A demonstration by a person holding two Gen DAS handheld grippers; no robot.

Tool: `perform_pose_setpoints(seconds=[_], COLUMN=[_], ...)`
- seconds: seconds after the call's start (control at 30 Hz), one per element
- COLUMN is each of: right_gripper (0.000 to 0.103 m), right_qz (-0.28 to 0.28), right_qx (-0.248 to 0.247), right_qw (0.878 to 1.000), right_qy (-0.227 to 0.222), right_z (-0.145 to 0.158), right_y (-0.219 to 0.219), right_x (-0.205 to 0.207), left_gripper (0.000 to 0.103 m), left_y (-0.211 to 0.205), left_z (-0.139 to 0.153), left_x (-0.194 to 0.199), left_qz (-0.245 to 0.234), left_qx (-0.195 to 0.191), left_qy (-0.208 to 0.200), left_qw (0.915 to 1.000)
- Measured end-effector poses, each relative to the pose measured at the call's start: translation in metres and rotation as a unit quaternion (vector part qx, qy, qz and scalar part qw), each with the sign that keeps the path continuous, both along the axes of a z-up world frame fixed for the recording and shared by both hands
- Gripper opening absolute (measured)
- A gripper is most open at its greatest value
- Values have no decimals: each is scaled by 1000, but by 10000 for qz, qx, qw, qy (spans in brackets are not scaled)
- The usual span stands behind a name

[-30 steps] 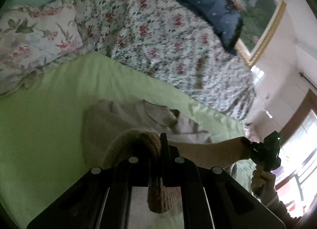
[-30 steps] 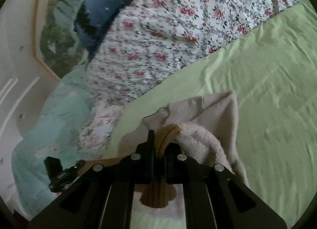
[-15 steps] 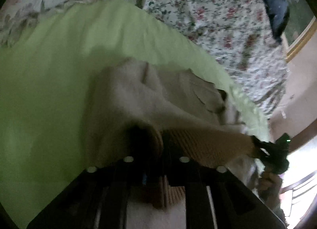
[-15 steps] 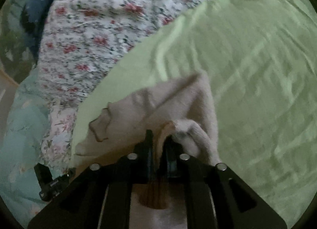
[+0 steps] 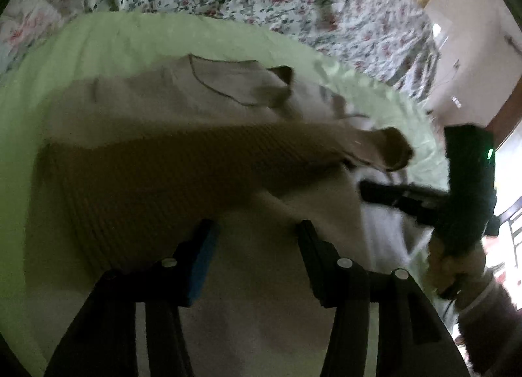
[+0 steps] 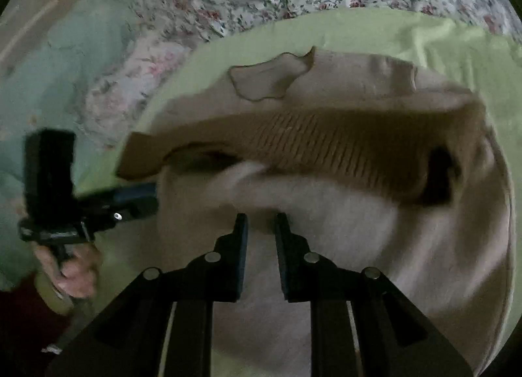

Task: Fold small clothes

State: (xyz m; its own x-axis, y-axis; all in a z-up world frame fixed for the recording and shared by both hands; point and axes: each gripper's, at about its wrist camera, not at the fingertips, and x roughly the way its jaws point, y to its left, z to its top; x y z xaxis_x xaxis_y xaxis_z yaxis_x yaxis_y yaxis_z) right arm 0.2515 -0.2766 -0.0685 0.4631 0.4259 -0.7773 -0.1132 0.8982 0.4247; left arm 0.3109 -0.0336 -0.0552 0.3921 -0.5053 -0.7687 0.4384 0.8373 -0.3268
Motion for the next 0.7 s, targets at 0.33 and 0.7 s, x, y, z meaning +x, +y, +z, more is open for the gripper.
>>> perform_pose_setpoints(seconds=[0.33, 0.7], right_gripper=[17, 28], right_qz=[-2285, -2348], right_qx=[-616, 100], right_qw=[9716, 9712], right_qy=[30, -396], right_z=[0, 36], right_y=[-121, -98], right_x=[50, -45], left_gripper=[33, 62], left_y=[88, 111], left_z=[12, 36], left_x=[93, -33], left_qz=[1543, 1743], left_qx=[-36, -684], left_qy=[64, -211], left_qw=[9880, 9821])
